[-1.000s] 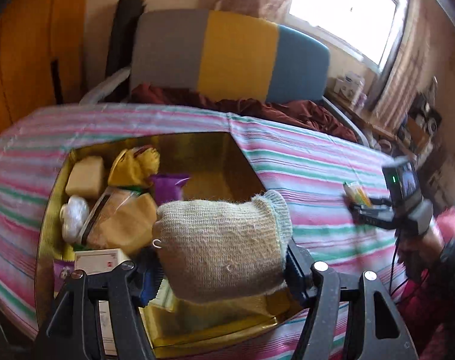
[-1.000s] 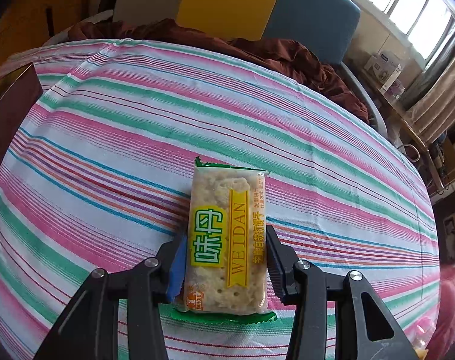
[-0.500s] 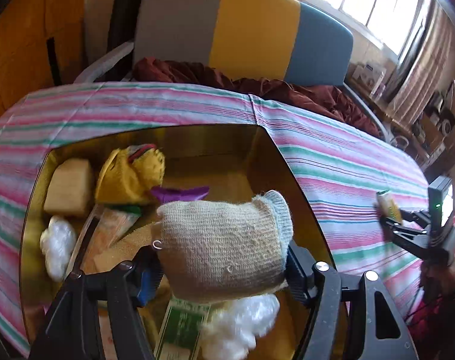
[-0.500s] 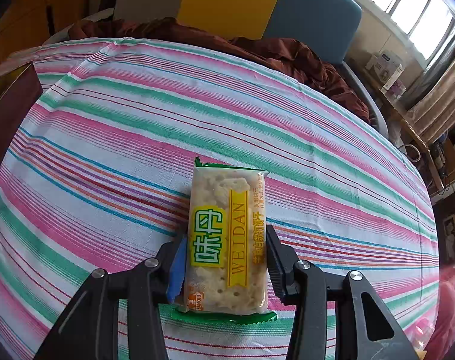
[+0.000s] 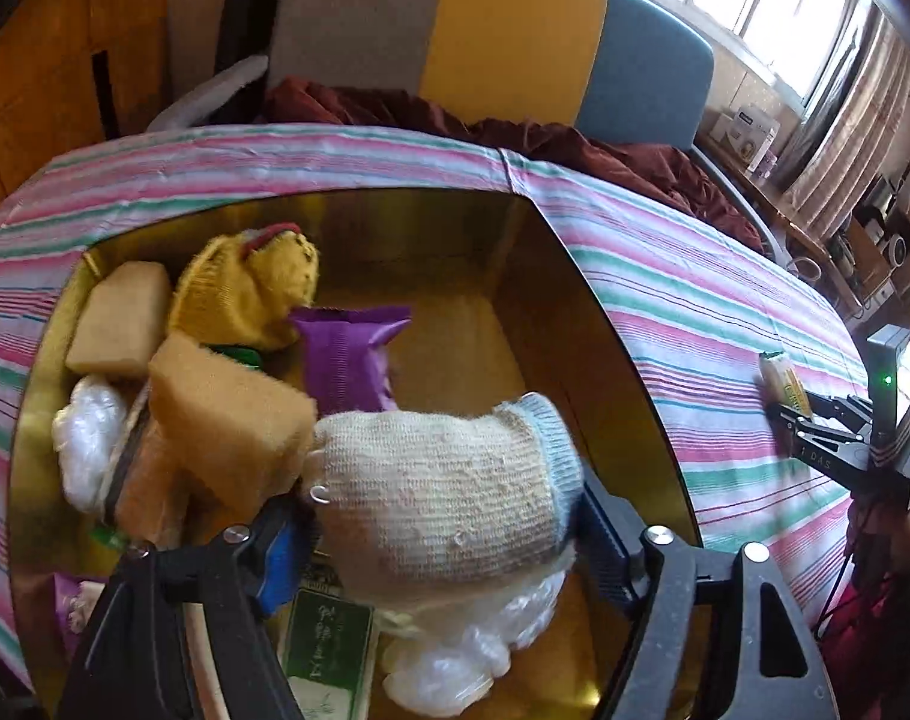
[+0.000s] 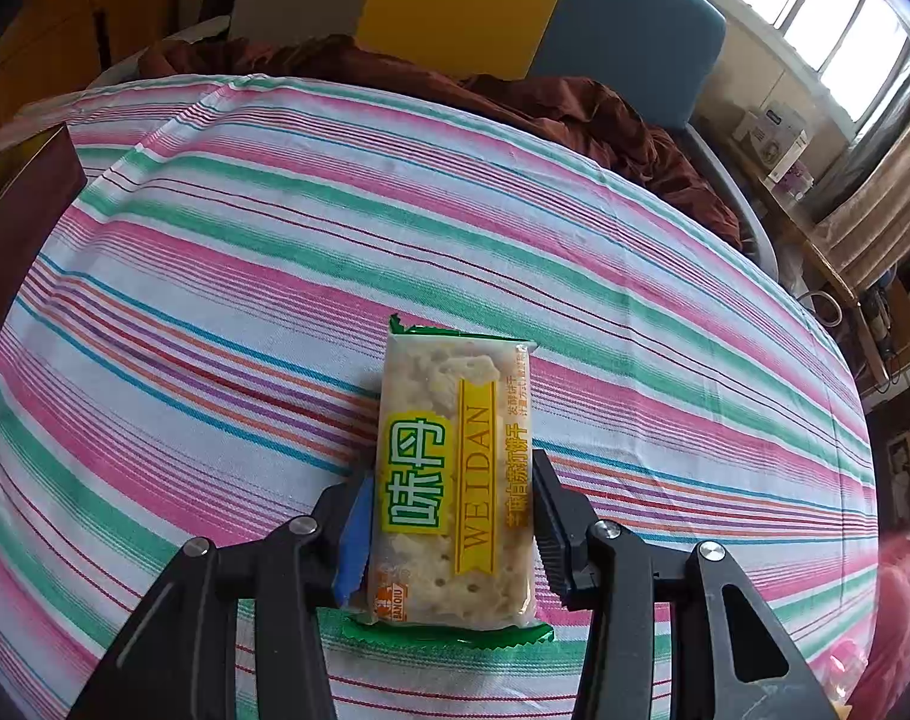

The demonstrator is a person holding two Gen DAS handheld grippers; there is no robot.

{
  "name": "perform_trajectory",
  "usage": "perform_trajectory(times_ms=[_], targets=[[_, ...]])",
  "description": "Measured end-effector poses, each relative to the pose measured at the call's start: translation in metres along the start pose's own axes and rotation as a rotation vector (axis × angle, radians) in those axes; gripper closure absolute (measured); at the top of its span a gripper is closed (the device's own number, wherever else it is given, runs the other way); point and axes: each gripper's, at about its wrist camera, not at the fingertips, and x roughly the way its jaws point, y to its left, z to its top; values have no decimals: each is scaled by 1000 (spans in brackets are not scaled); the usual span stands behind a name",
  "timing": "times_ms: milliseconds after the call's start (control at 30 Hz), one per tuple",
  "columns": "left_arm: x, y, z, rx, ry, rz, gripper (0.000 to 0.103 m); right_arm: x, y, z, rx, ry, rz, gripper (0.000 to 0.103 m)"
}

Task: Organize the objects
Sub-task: 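Lower the knitted roll into the tin and open the left gripper, then carry the WEIDAN cracker packet into the tin and open the right gripper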

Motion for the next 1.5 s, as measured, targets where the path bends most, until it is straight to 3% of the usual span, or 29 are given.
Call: perform_trajectory(times_ms=[133, 200, 367, 733, 933, 1033, 1200, 1500], targets=[[-12, -7, -7, 82, -68, 67, 19, -1, 2, 0, -1, 0, -5, 56], [-8, -10, -5, 98, -47, 76, 19, -1, 3, 0, -6, -1, -10, 56], [-23, -7, -2, 65, -85, 66, 19, -2, 3, -1, -4, 0, -9, 56], [-99, 6, -28, -8, -285, 210, 19, -5, 3, -1, 3, 4, -20, 56], [-120, 20, -42, -49, -308, 238, 19, -9, 5, 0, 33, 26, -12, 56], [-124, 25, -46, -63, -314, 246, 19, -17, 10, 0, 58, 31, 35, 56], [-126, 33, -53, -92, -323, 269, 19, -55, 43, 6, 81, -43, 172, 56], [-128, 50, -60, -130, -319, 319, 19, -133, 158, 31, -15, -210, 421, 56]])
